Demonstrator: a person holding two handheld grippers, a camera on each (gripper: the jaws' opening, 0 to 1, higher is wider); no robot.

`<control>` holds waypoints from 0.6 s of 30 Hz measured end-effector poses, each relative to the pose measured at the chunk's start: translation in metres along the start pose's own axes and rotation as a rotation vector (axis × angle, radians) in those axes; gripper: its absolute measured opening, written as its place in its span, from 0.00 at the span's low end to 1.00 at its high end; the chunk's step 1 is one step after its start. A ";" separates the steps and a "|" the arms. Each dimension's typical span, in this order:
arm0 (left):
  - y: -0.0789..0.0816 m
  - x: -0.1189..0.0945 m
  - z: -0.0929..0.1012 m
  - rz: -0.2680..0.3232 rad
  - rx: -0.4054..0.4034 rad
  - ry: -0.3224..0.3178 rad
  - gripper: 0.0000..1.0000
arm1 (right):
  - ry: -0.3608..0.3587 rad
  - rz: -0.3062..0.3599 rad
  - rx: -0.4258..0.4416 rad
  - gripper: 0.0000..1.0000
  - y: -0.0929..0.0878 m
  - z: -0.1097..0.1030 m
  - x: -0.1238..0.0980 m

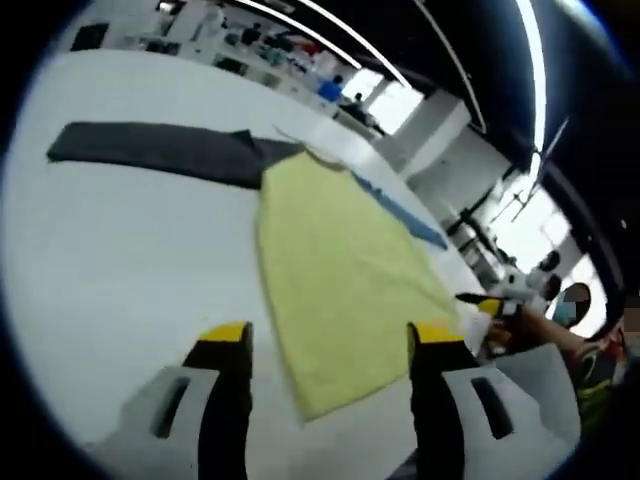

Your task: Fold the garment on the visible template until the final outline fits inside the template.

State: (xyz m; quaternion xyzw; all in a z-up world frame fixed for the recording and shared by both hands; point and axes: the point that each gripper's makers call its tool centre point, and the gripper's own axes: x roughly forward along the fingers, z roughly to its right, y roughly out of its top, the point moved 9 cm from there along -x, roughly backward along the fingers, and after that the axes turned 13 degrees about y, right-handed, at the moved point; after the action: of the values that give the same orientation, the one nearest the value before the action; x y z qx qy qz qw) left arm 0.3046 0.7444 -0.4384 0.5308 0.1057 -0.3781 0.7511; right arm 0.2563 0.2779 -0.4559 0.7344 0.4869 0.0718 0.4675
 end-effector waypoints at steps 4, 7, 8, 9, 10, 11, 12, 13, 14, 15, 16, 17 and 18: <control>0.011 0.000 0.004 0.087 0.054 0.007 0.91 | -0.032 0.043 -0.032 0.96 0.011 0.005 -0.002; 0.017 -0.001 0.006 0.130 0.121 0.014 0.98 | -0.049 0.049 -0.038 1.00 0.018 0.012 -0.004; 0.020 -0.001 0.007 0.148 0.140 0.018 0.99 | -0.053 0.059 -0.035 1.00 0.022 0.014 -0.006; 0.020 -0.002 0.008 0.150 0.156 0.018 0.99 | -0.058 0.067 -0.040 1.00 0.024 0.017 -0.007; 0.019 -0.002 0.009 0.147 0.150 0.015 0.99 | -0.068 0.067 -0.041 1.00 0.027 0.020 -0.008; 0.019 -0.001 0.009 0.144 0.149 0.011 0.99 | -0.078 0.066 -0.045 1.00 0.028 0.022 -0.009; 0.018 0.000 0.008 0.138 0.147 0.006 0.99 | -0.084 0.068 -0.053 1.00 0.030 0.024 -0.011; 0.018 0.000 0.009 0.135 0.150 0.003 0.99 | -0.096 0.072 -0.060 1.00 0.032 0.025 -0.012; 0.018 0.001 0.009 0.133 0.156 0.002 0.99 | -0.104 0.078 -0.065 1.00 0.034 0.027 -0.014; 0.018 0.002 0.008 0.130 0.165 0.002 0.99 | -0.111 0.078 -0.065 1.00 0.036 0.027 -0.015; 0.018 0.002 0.008 0.128 0.166 0.003 0.99 | -0.116 0.083 -0.071 1.00 0.037 0.028 -0.017; 0.019 0.002 0.008 0.131 0.164 0.001 0.99 | -0.124 0.089 -0.074 1.00 0.039 0.030 -0.019; 0.020 0.002 0.008 0.140 0.162 -0.003 0.99 | -0.134 0.092 -0.077 1.00 0.040 0.031 -0.021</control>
State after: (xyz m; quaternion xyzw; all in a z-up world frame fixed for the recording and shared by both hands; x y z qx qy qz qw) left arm 0.3177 0.7402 -0.4215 0.5954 0.0364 -0.3328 0.7303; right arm 0.2887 0.2388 -0.4353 0.7407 0.4172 0.0628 0.5229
